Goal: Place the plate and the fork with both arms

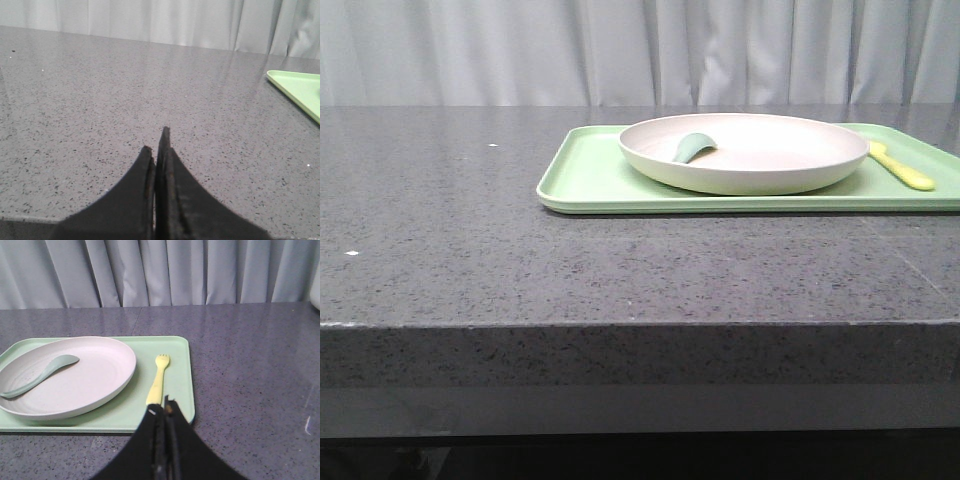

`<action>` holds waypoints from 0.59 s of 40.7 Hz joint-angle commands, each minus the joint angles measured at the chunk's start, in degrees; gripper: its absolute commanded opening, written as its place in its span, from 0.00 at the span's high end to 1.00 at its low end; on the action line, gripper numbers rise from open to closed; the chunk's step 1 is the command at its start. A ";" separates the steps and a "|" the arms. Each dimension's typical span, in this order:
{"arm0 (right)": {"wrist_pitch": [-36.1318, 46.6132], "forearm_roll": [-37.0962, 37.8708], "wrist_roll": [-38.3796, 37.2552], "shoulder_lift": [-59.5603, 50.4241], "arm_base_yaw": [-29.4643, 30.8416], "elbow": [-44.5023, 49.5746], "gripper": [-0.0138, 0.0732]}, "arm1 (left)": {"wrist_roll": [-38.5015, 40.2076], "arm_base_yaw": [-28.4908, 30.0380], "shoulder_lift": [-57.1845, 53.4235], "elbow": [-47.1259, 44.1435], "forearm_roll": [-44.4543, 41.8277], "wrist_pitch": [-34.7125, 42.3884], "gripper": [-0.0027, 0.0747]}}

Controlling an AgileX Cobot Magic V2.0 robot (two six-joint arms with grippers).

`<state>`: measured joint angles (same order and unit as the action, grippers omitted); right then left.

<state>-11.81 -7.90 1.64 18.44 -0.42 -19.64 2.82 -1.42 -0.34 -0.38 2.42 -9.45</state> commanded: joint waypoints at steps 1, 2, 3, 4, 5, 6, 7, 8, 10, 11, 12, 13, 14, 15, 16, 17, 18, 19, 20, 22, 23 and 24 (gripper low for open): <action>4.73 0.36 0.32 0.32 -0.02 -1.48 0.92 | 0.33 0.08 -1.11 -0.07 0.38 5.35 0.99; 4.73 0.36 0.32 0.32 -0.02 -1.48 0.92 | 0.33 0.08 -1.11 -0.07 0.38 5.35 0.99; 4.73 0.36 0.32 0.32 -0.02 -1.48 0.92 | 0.33 0.08 -1.11 -0.07 0.38 5.35 0.99; 4.73 0.36 0.32 0.32 -0.02 -1.48 0.92 | 0.33 0.08 -1.11 -0.07 0.38 5.35 0.99; 4.74 0.36 0.32 0.32 -0.43 -1.48 0.92 | 0.33 0.08 -1.11 -0.07 0.38 5.35 0.99; 4.74 0.36 0.32 0.32 -0.57 -1.48 0.92 | 0.33 0.08 -1.11 -0.07 0.38 5.35 0.99; 4.74 0.36 0.32 0.32 -0.86 -1.48 0.92 | 0.33 0.08 -1.11 -0.07 0.38 5.35 0.99; 4.82 0.36 0.32 0.32 -1.04 -1.48 0.92 | 0.33 0.08 -1.11 -0.07 0.38 5.35 0.99; 5.19 0.48 0.32 0.32 -1.09 -0.87 0.92 | 0.33 0.08 -1.11 -0.07 0.38 5.35 0.99; 5.25 0.87 0.32 0.32 -1.09 -0.59 0.92 | 0.33 0.08 -1.11 -0.07 0.38 5.35 0.99; 5.25 1.21 0.32 0.32 -1.15 -0.23 0.92 | 0.33 0.08 -1.11 -0.07 0.38 5.35 0.99; 5.25 1.63 0.32 0.32 -1.15 0.26 0.92 | 0.33 0.08 -1.11 -0.07 0.38 5.35 0.99; 5.25 1.91 0.32 0.26 -1.15 0.73 0.92 | 0.33 0.08 -1.11 -0.07 0.38 5.35 0.99; 5.25 2.37 0.32 0.20 -1.15 1.44 0.92 | 0.33 0.08 -1.11 -0.07 0.38 5.35 0.99; 5.25 2.85 0.32 0.06 -1.15 2.04 0.92 | 0.33 0.08 -1.11 -0.07 0.38 5.35 0.99; 5.25 3.65 0.32 -0.19 -1.15 2.91 0.92 | 0.33 0.08 -1.11 -0.07 0.38 5.35 0.99; 5.20 4.52 0.32 -0.62 -1.15 3.67 0.92 | 0.33 0.08 -1.11 -0.07 0.38 5.35 0.99; 5.20 5.06 0.32 -1.24 -1.15 4.77 0.92 | 0.33 0.08 -1.11 -0.07 0.38 5.35 0.99; 5.20 5.57 0.32 -1.78 -1.15 5.98 0.92 | 0.33 0.08 -1.11 -0.07 0.38 5.35 0.99; 5.20 5.89 0.32 -3.27 -1.15 8.33 0.92 | 0.33 0.08 -1.11 -0.07 0.38 5.35 0.99; 5.20 5.89 0.32 -4.23 -1.15 9.39 0.92 | 0.33 0.08 -1.11 -0.07 0.38 5.35 0.99; 5.20 5.89 0.32 -4.98 -1.15 10.84 0.92 | 0.33 0.08 -1.11 -0.07 0.38 5.35 0.99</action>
<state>-11.24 -3.25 1.64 15.20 -1.38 -10.73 2.82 -1.42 -0.34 -0.38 2.42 -9.21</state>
